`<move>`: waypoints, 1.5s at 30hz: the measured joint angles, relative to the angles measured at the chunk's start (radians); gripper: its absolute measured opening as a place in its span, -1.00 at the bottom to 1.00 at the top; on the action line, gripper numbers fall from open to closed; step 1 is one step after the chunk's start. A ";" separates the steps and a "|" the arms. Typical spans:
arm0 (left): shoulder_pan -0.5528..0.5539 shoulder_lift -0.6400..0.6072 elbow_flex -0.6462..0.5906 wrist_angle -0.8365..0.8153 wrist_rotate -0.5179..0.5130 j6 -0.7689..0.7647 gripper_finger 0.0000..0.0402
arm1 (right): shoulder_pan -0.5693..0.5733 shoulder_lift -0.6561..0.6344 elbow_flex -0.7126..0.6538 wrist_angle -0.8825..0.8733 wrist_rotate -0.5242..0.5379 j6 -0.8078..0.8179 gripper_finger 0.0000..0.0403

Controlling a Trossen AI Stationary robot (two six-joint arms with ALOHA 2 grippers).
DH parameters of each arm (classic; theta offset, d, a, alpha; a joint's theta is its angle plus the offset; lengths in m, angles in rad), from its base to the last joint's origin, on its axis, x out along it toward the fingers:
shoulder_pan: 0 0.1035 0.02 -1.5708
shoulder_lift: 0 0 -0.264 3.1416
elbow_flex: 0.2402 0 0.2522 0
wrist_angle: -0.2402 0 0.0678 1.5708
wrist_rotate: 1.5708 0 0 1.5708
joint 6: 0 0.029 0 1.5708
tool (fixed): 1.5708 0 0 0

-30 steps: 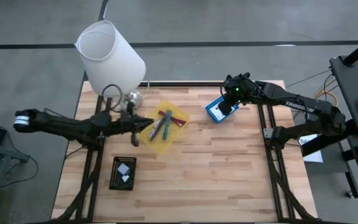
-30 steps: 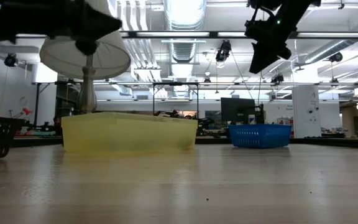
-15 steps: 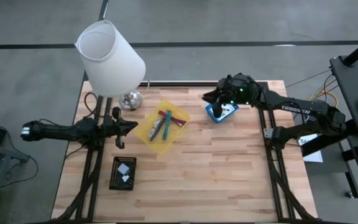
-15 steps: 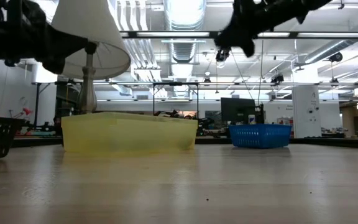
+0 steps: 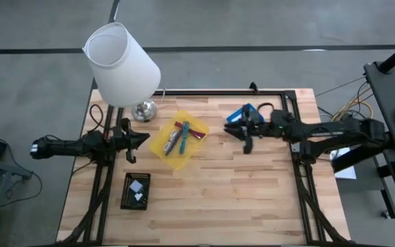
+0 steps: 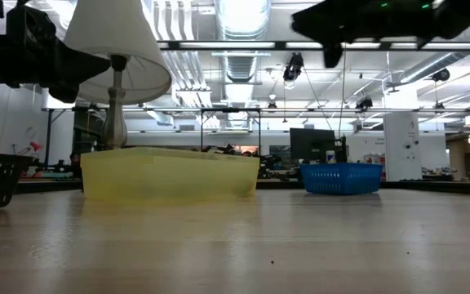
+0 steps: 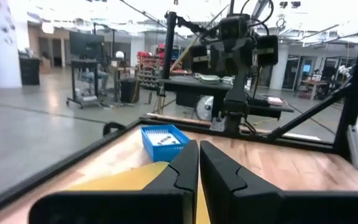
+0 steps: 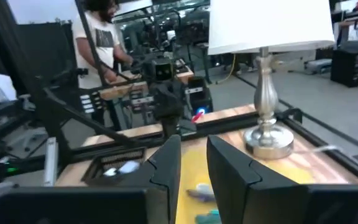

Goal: Pick and place items into bin
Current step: Return to Home Position

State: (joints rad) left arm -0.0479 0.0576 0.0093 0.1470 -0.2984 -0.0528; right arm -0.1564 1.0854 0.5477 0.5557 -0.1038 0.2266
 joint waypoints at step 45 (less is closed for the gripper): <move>0.000 0.017 -0.003 -0.097 0.077 0.085 -1.00 | 0.250 -1.058 -0.539 -0.498 0.291 -0.054 -0.96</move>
State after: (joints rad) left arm -0.0479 0.0751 0.0067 0.0497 -0.2219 0.0326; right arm 0.0933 0.0269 0.0090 0.0574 0.1867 0.1725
